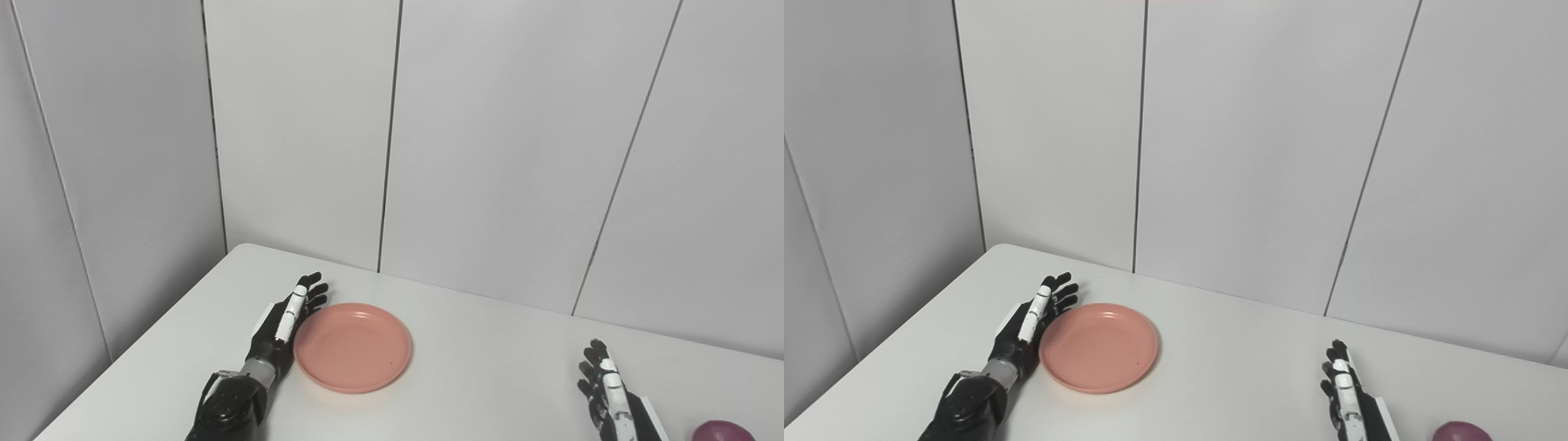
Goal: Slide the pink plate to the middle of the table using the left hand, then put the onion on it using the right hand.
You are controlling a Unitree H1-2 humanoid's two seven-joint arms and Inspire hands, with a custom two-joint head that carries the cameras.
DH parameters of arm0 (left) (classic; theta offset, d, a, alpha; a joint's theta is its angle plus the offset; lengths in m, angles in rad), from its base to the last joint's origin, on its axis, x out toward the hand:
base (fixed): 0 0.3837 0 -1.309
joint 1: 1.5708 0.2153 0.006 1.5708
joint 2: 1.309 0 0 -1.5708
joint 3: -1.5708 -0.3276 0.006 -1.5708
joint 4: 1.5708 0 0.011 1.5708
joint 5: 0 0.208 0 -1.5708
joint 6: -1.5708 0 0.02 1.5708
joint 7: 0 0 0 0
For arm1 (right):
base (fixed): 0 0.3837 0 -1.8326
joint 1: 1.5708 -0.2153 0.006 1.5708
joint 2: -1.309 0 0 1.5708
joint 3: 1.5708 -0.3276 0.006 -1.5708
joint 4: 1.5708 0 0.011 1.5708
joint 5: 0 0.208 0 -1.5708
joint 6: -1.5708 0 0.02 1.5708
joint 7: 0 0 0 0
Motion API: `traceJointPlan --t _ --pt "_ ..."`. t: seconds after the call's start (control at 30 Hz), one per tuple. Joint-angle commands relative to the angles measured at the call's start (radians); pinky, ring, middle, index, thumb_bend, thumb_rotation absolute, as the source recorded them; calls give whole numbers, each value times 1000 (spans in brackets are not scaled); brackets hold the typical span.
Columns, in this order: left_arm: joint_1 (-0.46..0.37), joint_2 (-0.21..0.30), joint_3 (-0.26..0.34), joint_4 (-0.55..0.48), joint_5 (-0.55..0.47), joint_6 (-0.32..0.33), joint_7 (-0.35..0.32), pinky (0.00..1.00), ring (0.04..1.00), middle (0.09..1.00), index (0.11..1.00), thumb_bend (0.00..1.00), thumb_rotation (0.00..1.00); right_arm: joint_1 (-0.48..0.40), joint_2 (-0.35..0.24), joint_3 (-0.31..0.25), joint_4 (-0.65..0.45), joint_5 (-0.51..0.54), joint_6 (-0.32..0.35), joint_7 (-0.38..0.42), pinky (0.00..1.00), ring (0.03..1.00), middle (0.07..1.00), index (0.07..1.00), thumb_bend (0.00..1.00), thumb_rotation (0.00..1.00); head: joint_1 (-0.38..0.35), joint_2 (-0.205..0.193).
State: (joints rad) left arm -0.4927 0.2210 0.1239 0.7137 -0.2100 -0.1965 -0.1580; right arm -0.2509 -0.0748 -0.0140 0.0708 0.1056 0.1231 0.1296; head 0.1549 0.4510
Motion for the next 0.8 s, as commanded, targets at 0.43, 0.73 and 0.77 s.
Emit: traceJointPlan --t 0.43,0.73,0.77 --pt "-17 -61 -55 -85 -20 61 -60 911 908 911 905 643 1000 -59 32 10 -26 -30 -39 -35 1000 1000 1000 1000 595 959 -55 26" --pt "-2 -106 -62 -159 -3 125 -45 911 907 907 906 622 1000 -65 47 13 -17 -35 -45 -42 1000 1000 1000 1000 557 984 -116 41" --pt "0 -112 -63 -163 -1 127 -46 910 906 907 906 622 1000 -65 51 13 -16 -38 -46 -46 1000 1000 1000 1000 555 985 -137 46"
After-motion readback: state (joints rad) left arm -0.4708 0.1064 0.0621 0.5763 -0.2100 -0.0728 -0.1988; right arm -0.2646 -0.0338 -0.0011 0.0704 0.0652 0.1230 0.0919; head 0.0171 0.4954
